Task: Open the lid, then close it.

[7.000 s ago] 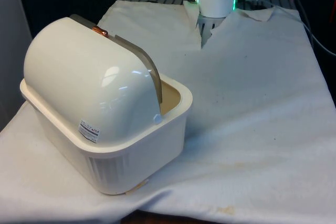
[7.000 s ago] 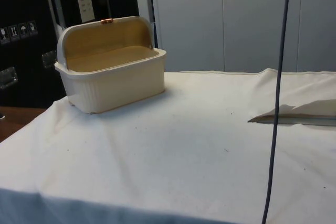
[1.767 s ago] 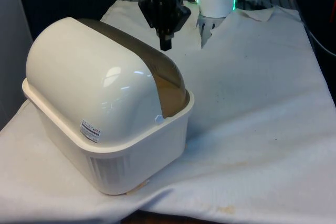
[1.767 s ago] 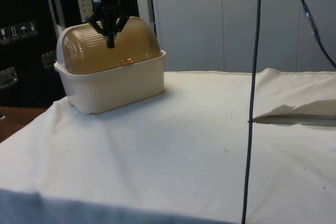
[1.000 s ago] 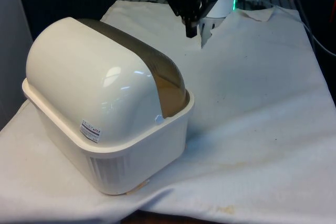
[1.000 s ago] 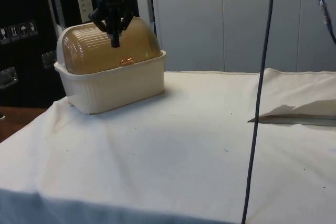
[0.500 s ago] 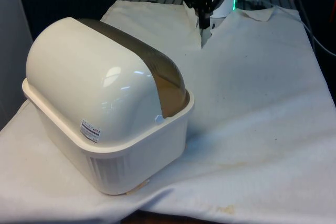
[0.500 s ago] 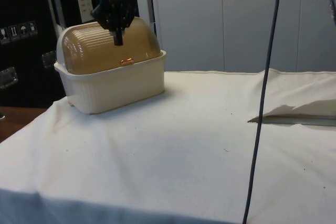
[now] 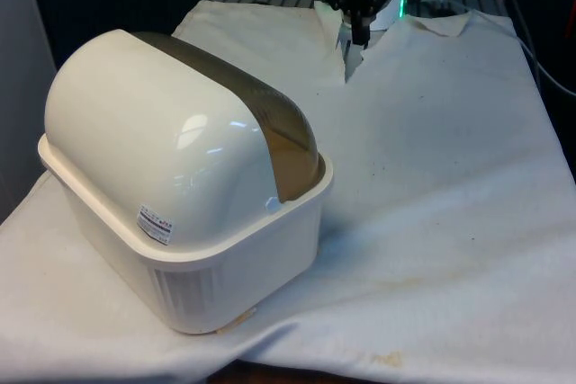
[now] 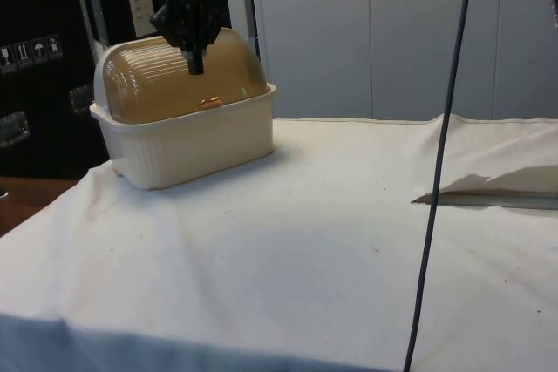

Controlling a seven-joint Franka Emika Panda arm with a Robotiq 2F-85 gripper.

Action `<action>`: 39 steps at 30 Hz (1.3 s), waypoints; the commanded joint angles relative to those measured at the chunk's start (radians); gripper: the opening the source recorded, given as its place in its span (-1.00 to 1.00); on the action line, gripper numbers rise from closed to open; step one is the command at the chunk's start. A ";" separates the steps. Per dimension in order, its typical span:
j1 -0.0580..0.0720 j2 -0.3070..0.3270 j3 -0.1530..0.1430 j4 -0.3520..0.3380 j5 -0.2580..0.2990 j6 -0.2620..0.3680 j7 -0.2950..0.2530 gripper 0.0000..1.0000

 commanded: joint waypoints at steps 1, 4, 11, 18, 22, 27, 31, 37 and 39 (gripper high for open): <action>-0.001 -0.004 0.003 0.001 0.003 -0.009 -0.015 -1.00; -0.001 -0.005 0.003 0.003 0.002 -0.012 -0.038 -1.00; -0.001 -0.005 0.005 0.006 0.003 -0.016 -0.090 -1.00; -0.001 -0.004 0.010 0.006 0.003 -0.016 -0.139 -1.00; -0.001 -0.004 0.014 0.006 0.003 -0.016 -0.169 -1.00; 0.000 -0.003 0.018 0.006 0.001 -0.016 -0.201 -1.00; 0.000 -0.003 0.024 0.006 -0.001 -0.016 -0.235 -1.00; 0.001 -0.003 0.029 0.005 -0.002 -0.015 -0.268 -1.00; 0.001 -0.003 0.031 0.005 -0.002 -0.015 -0.281 -1.00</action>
